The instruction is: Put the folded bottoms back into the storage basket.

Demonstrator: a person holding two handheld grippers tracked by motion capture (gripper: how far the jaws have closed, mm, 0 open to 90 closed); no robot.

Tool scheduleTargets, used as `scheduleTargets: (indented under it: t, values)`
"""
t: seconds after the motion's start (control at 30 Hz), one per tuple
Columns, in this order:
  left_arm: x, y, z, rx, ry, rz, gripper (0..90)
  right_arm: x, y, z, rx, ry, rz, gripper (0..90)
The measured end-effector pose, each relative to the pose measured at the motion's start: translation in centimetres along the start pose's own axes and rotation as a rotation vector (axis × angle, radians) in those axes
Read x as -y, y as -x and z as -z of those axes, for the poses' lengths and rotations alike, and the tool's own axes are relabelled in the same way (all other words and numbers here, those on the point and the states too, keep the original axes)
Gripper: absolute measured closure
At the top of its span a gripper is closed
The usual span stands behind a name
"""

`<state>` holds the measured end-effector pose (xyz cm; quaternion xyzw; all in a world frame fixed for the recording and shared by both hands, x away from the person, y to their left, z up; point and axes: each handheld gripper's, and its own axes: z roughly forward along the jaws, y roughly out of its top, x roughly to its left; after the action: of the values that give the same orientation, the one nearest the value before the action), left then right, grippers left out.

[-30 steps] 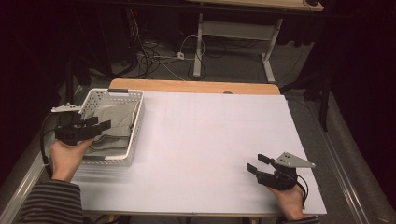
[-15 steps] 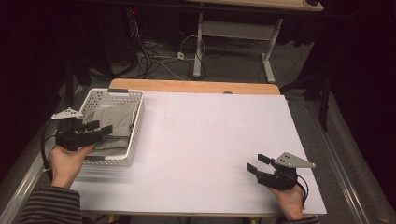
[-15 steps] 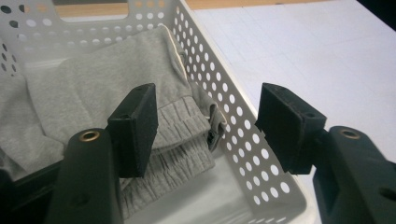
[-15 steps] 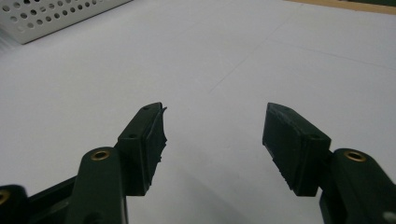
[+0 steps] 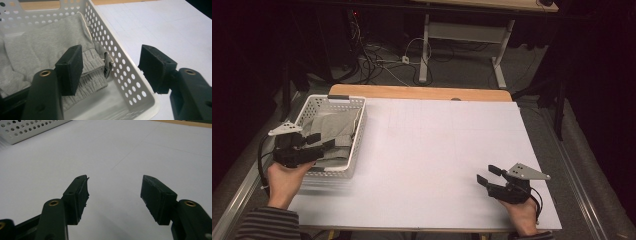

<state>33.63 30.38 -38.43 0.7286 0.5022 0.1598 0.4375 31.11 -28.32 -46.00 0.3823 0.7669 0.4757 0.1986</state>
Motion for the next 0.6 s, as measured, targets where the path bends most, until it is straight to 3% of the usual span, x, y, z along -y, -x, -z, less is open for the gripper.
scheduleTargets:
  t: [0.6]
  values:
    - [1.4, 0.6, -0.2, 0.034, 0.015, -0.001, 34.2, 0.0, 0.0, 0.0, -0.001, 0.001, 0.003, 39.8]
